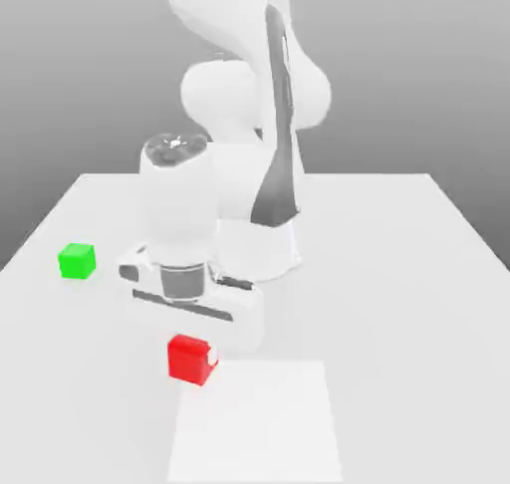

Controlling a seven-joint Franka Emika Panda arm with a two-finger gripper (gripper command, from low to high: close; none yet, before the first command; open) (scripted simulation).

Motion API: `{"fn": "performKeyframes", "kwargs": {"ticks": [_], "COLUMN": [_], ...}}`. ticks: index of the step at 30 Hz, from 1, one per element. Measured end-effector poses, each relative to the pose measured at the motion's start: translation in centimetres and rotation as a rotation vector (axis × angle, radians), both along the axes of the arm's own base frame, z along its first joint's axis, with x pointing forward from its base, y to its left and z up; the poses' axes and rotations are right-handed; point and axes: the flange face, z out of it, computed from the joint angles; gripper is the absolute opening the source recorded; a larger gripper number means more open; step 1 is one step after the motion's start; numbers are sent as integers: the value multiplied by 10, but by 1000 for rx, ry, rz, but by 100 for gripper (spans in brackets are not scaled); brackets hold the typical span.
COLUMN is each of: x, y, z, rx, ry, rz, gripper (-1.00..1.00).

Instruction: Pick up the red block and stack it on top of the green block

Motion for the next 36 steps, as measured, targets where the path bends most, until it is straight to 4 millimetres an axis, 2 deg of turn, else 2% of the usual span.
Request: {"fn": "performKeyframes", "kwargs": {"ticks": [5, 9, 14, 18, 22, 26, 28, 36], "x": [-28, -63, -122, -179, -240, -304, -312, -308], "y": [-72, -126, -186, -222, -246, -258, -259, -259], "z": [15, 23, 31, 36, 41, 43, 37, -2], "rx": [-10, -16, -18, -17, -12, -1, 26, 89], "ry": [-1, -3, -4, -5, -5, -3, 1, 10], "rz": [-361, -677, -1089, -1419, -1750, -2074, -2129, -2141], "gripper": [-100, -100, -100, -100, -100, -100, -100, -100]}}
